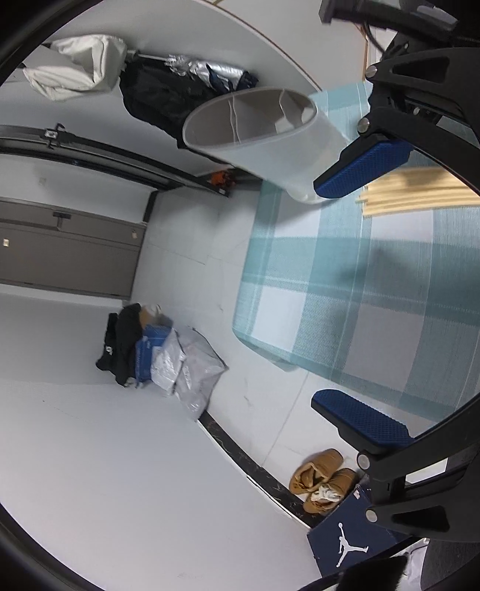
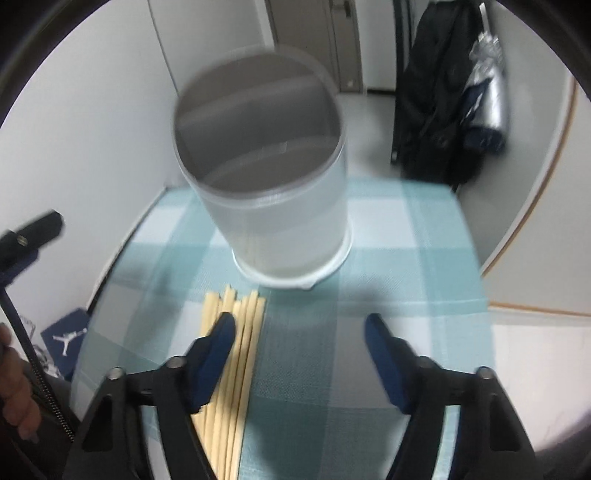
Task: Organize utensils
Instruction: 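Lower the right gripper onto the wooden chopsticks and grasp one, then grasp a chopstick with the left gripper while the right gripper lifts its chopstick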
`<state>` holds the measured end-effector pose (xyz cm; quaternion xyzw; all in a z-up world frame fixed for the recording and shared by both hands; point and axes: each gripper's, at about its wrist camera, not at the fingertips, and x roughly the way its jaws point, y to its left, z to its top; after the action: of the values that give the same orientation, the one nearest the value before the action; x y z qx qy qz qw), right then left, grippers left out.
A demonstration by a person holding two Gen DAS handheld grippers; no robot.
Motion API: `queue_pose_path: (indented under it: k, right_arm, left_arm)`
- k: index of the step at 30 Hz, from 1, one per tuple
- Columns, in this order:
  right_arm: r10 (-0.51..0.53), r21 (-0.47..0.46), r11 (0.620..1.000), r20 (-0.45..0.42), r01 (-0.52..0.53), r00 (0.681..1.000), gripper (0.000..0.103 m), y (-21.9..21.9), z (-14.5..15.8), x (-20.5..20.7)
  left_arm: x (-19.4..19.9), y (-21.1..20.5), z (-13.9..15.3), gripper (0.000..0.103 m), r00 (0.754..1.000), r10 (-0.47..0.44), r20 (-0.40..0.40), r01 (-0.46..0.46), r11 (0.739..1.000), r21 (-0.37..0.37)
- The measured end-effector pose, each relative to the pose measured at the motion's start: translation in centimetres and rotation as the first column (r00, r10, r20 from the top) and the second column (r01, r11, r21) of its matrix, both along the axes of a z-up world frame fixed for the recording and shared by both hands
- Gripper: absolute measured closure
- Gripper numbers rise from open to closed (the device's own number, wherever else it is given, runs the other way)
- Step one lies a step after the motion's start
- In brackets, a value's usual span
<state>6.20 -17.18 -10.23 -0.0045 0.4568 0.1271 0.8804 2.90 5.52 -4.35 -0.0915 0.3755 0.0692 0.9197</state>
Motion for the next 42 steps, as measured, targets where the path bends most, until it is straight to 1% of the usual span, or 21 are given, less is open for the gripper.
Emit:
queue_pose_path:
  k: [1,3,5,6,7,10,11,15,18,20,23,27,32,36,37,38,40,42]
  right_arm:
    - [0.010,-0.010,1.000,-0.023,-0.011,1.000,0.047,0.4,-0.7,0.4]
    - [0.022,-0.026,0.999,-0.047,-0.023,0.999,0.048,1.0,-1.5,1.0]
    - [0.034,-0.045,0.998,-0.063,-0.037,0.997,0.058,1.6,-2.3,1.3]
    - [0.041,-0.046,0.998,-0.074,-0.044,0.996,0.060,1.8,-2.4,1.4]
    - [0.050,-0.040,0.998,-0.086,-0.054,0.995,0.062,2.0,-2.7,1.5]
    - [0.063,-0.055,0.996,-0.106,-0.069,0.992,0.063,2.5,-3.4,1.7]
    - [0.067,-0.056,0.996,-0.117,-0.074,0.991,0.066,2.6,-3.7,1.7]
    - [0.085,-0.089,0.992,-0.104,-0.094,0.991,0.070,2.7,-4.1,1.6]
    - [0.092,-0.109,0.989,-0.103,-0.103,0.990,0.072,2.7,-3.9,1.4]
    - [0.097,-0.127,0.986,-0.104,-0.110,0.990,0.082,2.6,-3.9,1.1]
    - [0.115,-0.159,0.979,-0.107,-0.131,0.988,0.083,2.9,-3.5,0.9]
    - [0.130,-0.160,0.975,-0.140,-0.152,0.982,0.082,3.0,-3.6,1.7]
    - [0.139,-0.200,0.967,-0.107,-0.158,0.984,0.082,4.3,-3.8,3.1]
    - [0.130,-0.174,0.974,-0.093,-0.145,0.987,0.081,4.3,-3.9,4.0]
    - [0.122,-0.162,0.977,-0.093,-0.136,0.988,0.086,4.1,-3.9,4.2]
    - [0.115,-0.137,0.982,-0.097,-0.128,0.989,0.095,3.8,-3.9,4.3]
    - [0.102,-0.060,0.992,-0.115,-0.109,0.988,0.097,2.8,-3.7,4.4]
    - [0.073,0.012,0.997,-0.110,-0.072,0.991,0.097,1.4,-3.1,4.3]
  left_arm:
    - [0.2,0.1,-0.3,0.001,1.000,0.002,-0.012,-0.002,1.000,0.002]
    - [0.4,0.5,-0.7,0.001,1.000,0.004,-0.029,-0.004,1.000,0.000]
    - [0.5,0.9,-1.1,0.001,0.999,0.005,-0.050,-0.005,1.000,-0.009]
    - [0.5,1.1,-1.3,0.001,0.998,0.007,-0.057,-0.008,1.000,-0.013]
    - [0.5,1.3,-1.4,0.001,0.998,0.013,-0.066,-0.014,1.000,-0.015]
    - [0.6,1.8,-1.7,0.001,0.996,0.021,-0.086,-0.024,0.999,-0.038]
    - [0.6,1.9,-1.7,0.001,0.996,0.028,-0.089,-0.032,0.999,-0.043]
    - [0.7,2.2,-1.8,0.001,0.995,0.021,-0.095,-0.027,0.998,-0.065]
    - [1.1,1.9,-2.1,0.001,0.991,0.025,-0.134,-0.030,0.999,-0.036]
    - [1.3,2.0,-2.3,0.001,0.989,0.020,-0.150,-0.027,0.999,-0.040]
    - [1.2,2.1,-2.2,0.001,0.989,0.015,-0.146,-0.021,0.999,-0.035]
    - [1.2,2.6,-2.5,0.001,0.988,0.006,-0.151,-0.015,0.998,-0.053]
    - [1.3,2.8,-3.6,0.001,0.981,-0.020,-0.191,0.002,0.996,-0.092]
    - [1.4,2.0,-5.1,0.001,0.963,-0.090,-0.252,0.058,0.989,-0.134]
    - [1.4,1.7,-5.5,0.001,0.957,-0.111,-0.269,0.074,0.987,-0.145]
    - [1.4,1.3,-5.8,0.001,0.951,-0.130,-0.281,0.090,0.984,-0.153]
    - [1.2,0.7,-6.3,0.002,0.941,-0.164,-0.297,0.118,0.979,-0.167]
    - [1.1,-0.1,-6.7,0.004,0.927,-0.198,-0.319,0.145,0.973,-0.182]
